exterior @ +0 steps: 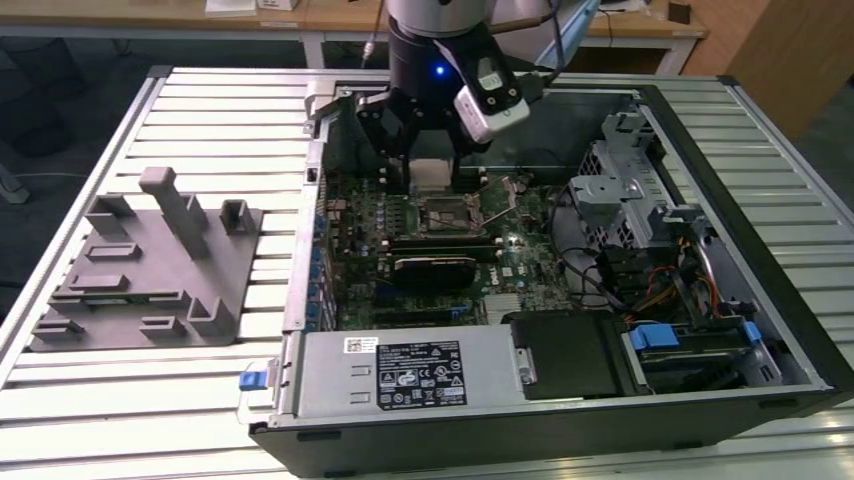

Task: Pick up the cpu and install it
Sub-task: 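Pick up the cpu and move it towards the insertion slot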

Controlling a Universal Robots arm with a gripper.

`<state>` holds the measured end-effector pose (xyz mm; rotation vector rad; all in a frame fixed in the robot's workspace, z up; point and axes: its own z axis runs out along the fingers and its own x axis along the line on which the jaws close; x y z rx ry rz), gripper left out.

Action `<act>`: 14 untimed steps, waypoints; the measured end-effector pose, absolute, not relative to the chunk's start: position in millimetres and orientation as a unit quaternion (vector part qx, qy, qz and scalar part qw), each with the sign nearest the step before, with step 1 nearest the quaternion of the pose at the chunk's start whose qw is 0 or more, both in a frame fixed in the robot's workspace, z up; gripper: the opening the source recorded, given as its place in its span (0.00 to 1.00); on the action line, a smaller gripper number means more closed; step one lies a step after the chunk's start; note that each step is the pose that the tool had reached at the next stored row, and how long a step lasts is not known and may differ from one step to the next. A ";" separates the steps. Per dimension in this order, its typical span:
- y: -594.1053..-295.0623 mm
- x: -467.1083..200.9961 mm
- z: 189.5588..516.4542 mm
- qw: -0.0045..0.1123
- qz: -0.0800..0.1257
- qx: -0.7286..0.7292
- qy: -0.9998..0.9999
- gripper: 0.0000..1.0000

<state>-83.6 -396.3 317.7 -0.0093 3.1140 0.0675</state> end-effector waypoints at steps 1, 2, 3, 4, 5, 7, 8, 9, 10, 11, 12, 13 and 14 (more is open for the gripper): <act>-395.5 -83.0 316.0 0.013 0.022 -0.003 1.000 0.55; -394.5 -82.4 314.2 0.013 0.022 -0.003 1.000 0.55; -393.3 -81.9 312.4 0.013 0.022 -0.003 1.000 0.55; -392.0 -81.5 310.6 0.013 0.022 -0.004 1.000 0.55; -390.5 -81.1 308.9 0.013 0.022 -0.004 1.000 0.55; -386.9 -80.6 305.7 0.013 0.022 -0.004 1.000 0.55; -384.8 -80.4 304.2 0.013 0.022 -0.005 1.000 0.55; -380.9 -80.0 301.1 0.013 0.023 -0.005 1.000 0.55; -379.2 -79.7 299.4 0.013 0.023 -0.005 1.000 0.55; -377.5 -79.4 297.7 0.013 0.023 -0.006 1.000 0.55; -375.9 -79.1 296.0 0.013 0.023 -0.006 1.000 0.55; -374.2 -78.6 294.2 0.013 0.023 -0.006 1.000 0.55; -372.4 -78.1 292.3 0.013 0.023 -0.006 1.000 0.55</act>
